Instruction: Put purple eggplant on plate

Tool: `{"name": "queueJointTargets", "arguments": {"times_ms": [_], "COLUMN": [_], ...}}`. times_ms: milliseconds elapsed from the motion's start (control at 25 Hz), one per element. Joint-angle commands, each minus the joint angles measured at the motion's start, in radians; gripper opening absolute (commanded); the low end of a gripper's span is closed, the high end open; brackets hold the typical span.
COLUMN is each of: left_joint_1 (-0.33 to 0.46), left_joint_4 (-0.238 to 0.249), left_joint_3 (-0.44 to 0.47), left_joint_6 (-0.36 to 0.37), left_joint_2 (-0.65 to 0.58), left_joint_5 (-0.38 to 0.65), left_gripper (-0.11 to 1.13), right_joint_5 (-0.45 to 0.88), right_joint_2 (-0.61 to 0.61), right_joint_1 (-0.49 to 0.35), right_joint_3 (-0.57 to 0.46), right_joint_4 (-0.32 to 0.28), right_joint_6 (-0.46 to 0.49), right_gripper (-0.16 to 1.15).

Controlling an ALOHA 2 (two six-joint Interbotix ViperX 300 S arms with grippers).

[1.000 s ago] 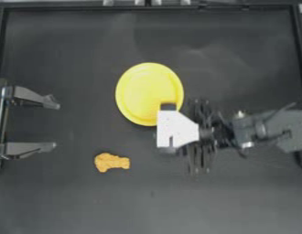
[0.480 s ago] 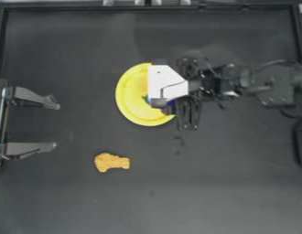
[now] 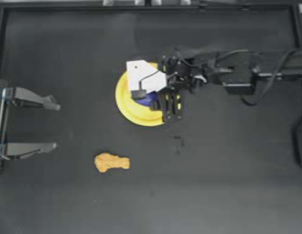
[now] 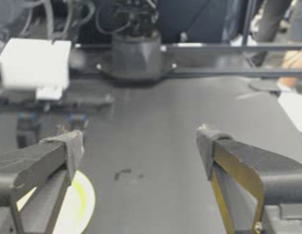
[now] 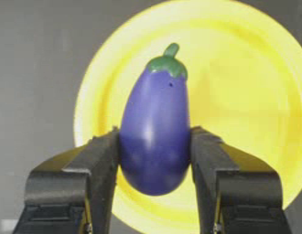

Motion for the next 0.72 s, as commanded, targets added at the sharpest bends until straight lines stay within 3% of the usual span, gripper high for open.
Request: {"name": "queueJointTargets", "arguments": {"times_ms": [40,480,600,720], "left_joint_1": [0.005,0.015,0.018,0.021], "left_joint_4": [0.0,0.0,0.0,0.0], "left_joint_3": [-0.006,-0.005,-0.005,-0.005], "left_joint_6": [-0.002,-0.003,-0.003,-0.003], "left_joint_2": [0.017,0.017,0.017,0.017], "left_joint_5": [-0.011,-0.012,-0.011,-0.008], "left_gripper": [1.03,1.03,1.03,1.03], "right_joint_5": [-0.002,0.003,0.006,0.02], "right_joint_2": [0.008,0.063,0.069,0.072], "right_joint_1": [-0.014,-0.025,-0.023,-0.025], "right_joint_3": [-0.035,-0.067,-0.071,-0.078], "right_joint_4": [-0.014,-0.037,-0.029,-0.021], "right_joint_6": [-0.005,-0.021,-0.032,-0.034], "right_gripper": [0.29,0.37,0.49,0.71]}}
